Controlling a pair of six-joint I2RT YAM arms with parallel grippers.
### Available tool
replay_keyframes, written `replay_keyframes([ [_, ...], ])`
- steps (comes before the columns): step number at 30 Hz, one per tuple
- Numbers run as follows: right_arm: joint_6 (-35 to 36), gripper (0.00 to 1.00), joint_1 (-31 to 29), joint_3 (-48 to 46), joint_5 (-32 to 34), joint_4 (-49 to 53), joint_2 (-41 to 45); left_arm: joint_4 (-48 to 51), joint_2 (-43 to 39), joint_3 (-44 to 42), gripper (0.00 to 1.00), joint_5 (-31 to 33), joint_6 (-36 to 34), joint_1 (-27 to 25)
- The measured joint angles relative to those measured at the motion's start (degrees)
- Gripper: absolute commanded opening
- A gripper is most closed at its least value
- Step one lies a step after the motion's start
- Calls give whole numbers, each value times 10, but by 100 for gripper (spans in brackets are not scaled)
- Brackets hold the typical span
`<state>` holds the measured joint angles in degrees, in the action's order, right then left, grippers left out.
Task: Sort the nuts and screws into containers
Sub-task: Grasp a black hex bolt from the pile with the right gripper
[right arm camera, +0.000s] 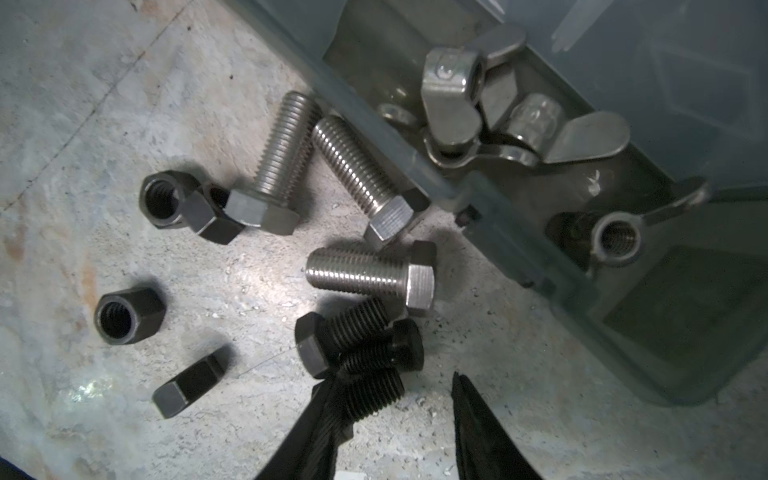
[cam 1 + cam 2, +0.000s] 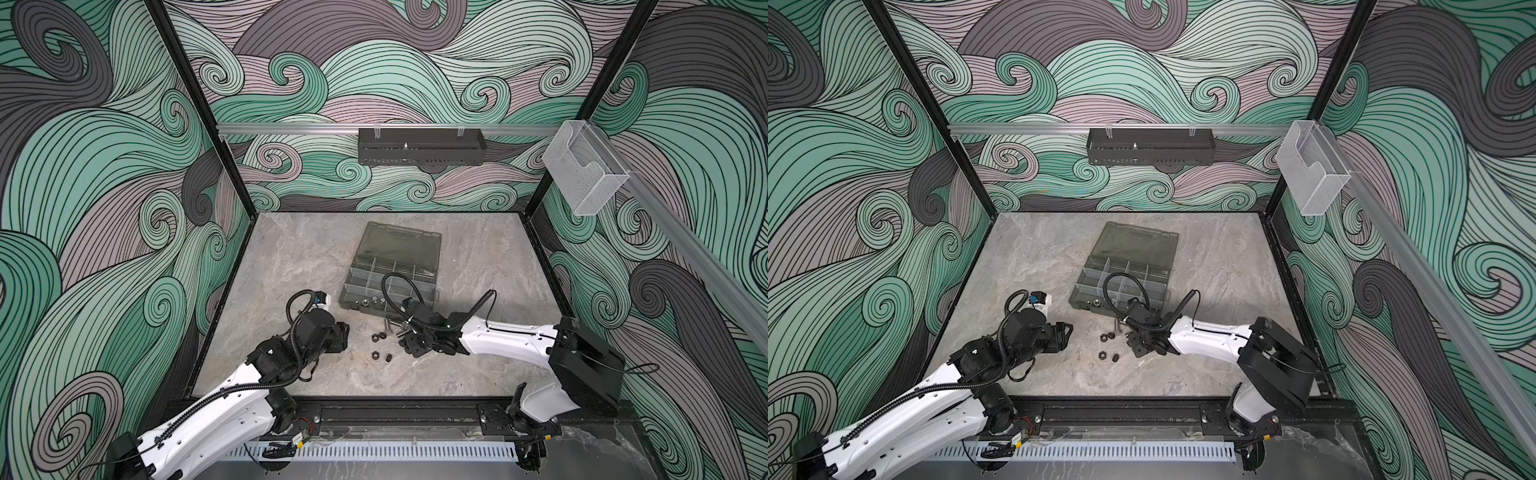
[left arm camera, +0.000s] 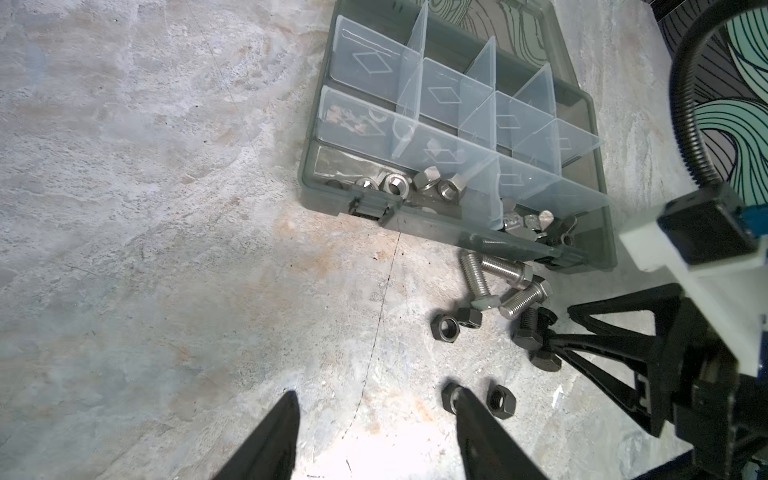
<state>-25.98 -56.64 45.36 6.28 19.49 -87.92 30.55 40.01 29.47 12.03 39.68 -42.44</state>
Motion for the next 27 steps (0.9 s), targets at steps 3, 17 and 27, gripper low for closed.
replay_keyframes([
  [3, -2, 45, -2, 0, 0, 0, -1, 0, -1, 0, 63, 0, 1, 0],
  [17, -13, 43, -2, -37, 2, 12, 14, -2, 3, -3, 63, -1, 5, 0],
  [27, 4, 43, -3, -39, -2, 31, 56, -2, 7, -6, 64, -3, 7, 0],
])
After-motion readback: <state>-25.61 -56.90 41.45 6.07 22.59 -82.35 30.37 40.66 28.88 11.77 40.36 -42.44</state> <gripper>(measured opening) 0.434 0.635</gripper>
